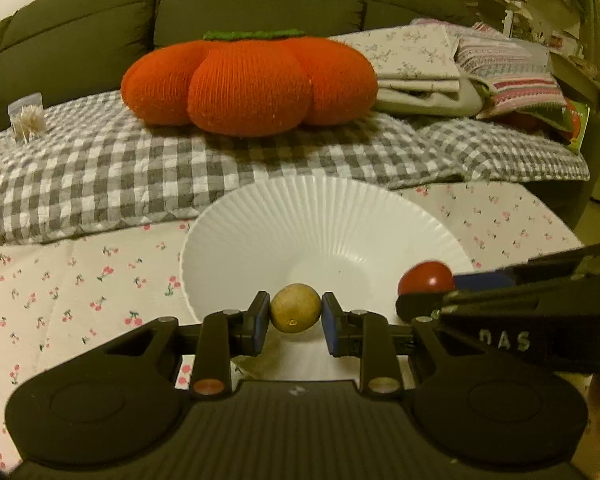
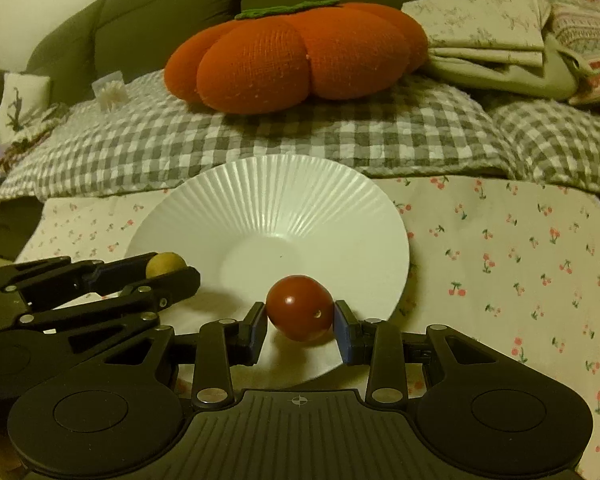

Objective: Organize fruits
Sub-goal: 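Carry both fruits over the white plate and open both tools to drop them, then withdraw both tools from the plate back toward the remaining fruits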

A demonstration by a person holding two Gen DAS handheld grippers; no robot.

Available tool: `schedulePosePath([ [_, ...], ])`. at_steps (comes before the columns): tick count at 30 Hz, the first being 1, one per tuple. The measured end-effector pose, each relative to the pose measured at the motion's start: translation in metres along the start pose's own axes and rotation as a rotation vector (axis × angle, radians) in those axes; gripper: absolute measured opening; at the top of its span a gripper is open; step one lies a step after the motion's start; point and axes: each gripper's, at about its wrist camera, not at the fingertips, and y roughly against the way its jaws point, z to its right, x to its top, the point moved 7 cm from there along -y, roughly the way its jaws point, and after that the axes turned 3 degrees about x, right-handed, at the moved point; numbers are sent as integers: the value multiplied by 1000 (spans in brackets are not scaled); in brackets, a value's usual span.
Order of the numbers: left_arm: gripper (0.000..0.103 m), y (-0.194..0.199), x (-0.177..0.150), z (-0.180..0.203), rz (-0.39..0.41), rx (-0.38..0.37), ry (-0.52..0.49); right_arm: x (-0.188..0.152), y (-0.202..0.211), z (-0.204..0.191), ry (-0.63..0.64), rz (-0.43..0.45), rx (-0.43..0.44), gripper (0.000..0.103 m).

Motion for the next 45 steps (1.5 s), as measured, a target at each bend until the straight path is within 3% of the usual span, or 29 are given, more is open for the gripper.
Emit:
schedulePosePath([
  [5, 30, -1, -3, 0, 3, -5, -1, 1, -1, -1, 16, 5, -15, 36],
  [10, 56, 9, 1, -6, 22, -11, 32, 3, 3, 4, -11, 4, -25, 38],
  [12, 61, 16, 3, -9, 35, -23, 50, 6, 10, 8, -35, 20, -27, 47],
  [22, 61, 42, 7, -38, 22, -36, 193, 17, 46, 25, -189, 76, -6, 51],
  [27, 61, 61, 0, -46, 6, -17, 211, 13, 62, 19, -219, 90, 14, 54],
  [37, 68, 112, -25, -64, -35, 27, 217, -2, 94, -21, -139, 93, 16, 61],
  [39, 70, 123, -33, -69, -38, 38, 225, -1, 101, -26, -122, 110, 12, 69],
  [45, 75, 149, -61, -81, -71, 56, 262, -12, 113, -41, -146, 108, 47, 72],
])
